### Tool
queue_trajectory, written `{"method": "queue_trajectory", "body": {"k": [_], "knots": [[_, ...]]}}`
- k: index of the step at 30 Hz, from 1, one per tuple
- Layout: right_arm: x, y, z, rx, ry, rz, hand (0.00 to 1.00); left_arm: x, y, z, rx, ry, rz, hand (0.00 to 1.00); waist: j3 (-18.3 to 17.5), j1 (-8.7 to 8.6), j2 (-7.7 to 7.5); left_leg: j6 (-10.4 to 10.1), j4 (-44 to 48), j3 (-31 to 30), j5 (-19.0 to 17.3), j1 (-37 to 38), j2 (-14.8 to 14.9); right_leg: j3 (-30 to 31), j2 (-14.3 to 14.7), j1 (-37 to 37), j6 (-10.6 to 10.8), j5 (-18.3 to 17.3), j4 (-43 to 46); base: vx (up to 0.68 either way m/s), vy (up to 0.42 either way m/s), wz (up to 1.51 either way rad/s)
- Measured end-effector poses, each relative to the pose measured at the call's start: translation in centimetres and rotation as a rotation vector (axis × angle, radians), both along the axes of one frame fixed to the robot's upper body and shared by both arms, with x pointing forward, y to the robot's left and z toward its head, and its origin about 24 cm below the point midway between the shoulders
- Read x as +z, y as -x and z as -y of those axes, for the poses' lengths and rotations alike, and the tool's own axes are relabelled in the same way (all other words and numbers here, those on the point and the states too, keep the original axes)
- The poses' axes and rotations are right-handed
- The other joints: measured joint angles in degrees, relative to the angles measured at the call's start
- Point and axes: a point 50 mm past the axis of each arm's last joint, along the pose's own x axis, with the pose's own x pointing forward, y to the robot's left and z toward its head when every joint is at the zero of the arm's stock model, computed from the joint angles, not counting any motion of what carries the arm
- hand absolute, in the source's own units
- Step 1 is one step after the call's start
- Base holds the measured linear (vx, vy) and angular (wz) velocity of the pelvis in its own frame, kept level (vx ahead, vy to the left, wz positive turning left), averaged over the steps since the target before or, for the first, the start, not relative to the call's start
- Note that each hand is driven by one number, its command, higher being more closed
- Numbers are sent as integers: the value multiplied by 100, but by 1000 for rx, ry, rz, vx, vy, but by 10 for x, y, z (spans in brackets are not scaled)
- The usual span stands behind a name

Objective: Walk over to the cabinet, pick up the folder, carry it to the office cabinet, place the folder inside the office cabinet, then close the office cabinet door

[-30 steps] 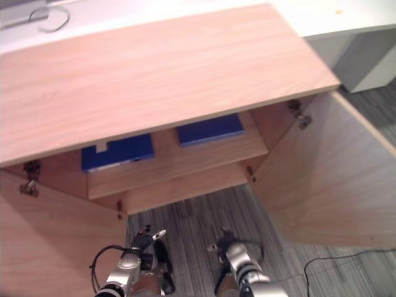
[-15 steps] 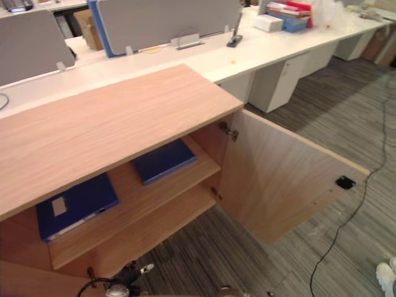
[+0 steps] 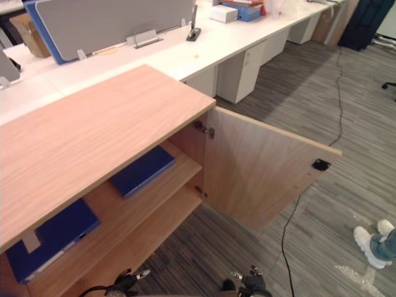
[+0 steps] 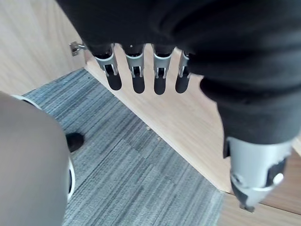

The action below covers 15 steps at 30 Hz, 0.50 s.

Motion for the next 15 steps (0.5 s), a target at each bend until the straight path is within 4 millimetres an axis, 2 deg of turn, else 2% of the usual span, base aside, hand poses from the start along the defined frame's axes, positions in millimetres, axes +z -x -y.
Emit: {"method": "queue_trajectory", "body": {"k": [2, 3, 4, 6, 7, 8, 9, 10, 11, 12, 15], "knots": [[-1, 1, 4, -19, 3, -9, 0, 2, -2, 0, 8, 2, 25, 0, 132, 57, 38, 29, -3, 265, -136, 153, 5, -686, -135, -309, -69, -42, 626, -102, 45, -57], [-3, 5, 7, -51, 0, -25, 0, 2, -1, -3, 12, -7, 26, 0, 160, 63, -11, 60, 57, 407, -181, 177, -34, -1291, -387, -362, -345, -249, 873, -119, 20, -38], [-4, 9, 12, -85, 3, -41, 0, 2, 3, -4, 30, -9, 22, 0, 159, 42, 3, 71, 88, 499, -196, 206, -64, -1878, -641, -423, -587, -576, 1422, -107, 16, -24], [-5, 12, 15, -114, 2, -54, 0, 2, 3, -4, 32, -14, 21, 0, 158, 6, 13, 31, 87, 522, -173, 229, -37, -2513, -920, -313, -606, -864, 1933, -33, 2, -8], [-6, 13, 15, -119, -1, -60, 0, 2, 3, -4, 31, -14, 22, 0, 158, 17, 6, 7, 85, 532, -159, 232, -19, -2651, -952, -216, -546, -941, 1900, 23, -107, -16], [-8, 16, 13, -131, -10, -76, 0, 2, 3, -6, 31, -18, 23, 0, 139, 36, -70, -69, 57, 568, -115, 231, -17, -2807, -916, -63, -335, -1052, 1509, 48, -155, -30], [-9, 17, 12, -140, -17, -81, 0, 2, 2, -6, 34, -18, 16, 0, 137, 62, -73, -126, 11, 581, -72, 237, 30, -2829, -720, -20, -264, -1094, 1215, 65, -208, -39], [-9, 18, 15, -149, -10, -90, 0, 0, 4, -5, 35, -15, -1, 0, 84, 71, 26, -54, -75, 586, 7, 196, 88, -2795, -473, 39, -327, -954, 891, 41, -176, -48], [-10, 18, 17, -162, -10, -100, 0, -1, 5, -6, 54, -10, -18, 0, 66, 80, 57, 26, -174, 541, 104, 145, 207, -2746, -199, 67, -409, -807, 544, 36, -201, -54], [-12, 18, 16, -169, -17, -115, 0, -1, 6, -8, 72, -12, -21, 0, 66, 102, 17, 61, -263, 468, 155, 151, 287, -2688, 1, 84, -490, -726, 320, 23, -165, -49], [-13, 19, 15, -174, -15, -125, 0, -1, 6, -10, 99, -10, -22, 0, 112, 86, -54, 63, -394, 149, 157, 175, 266, -2641, 151, 132, -547, -680, 174, 38, -83, -21]]}}
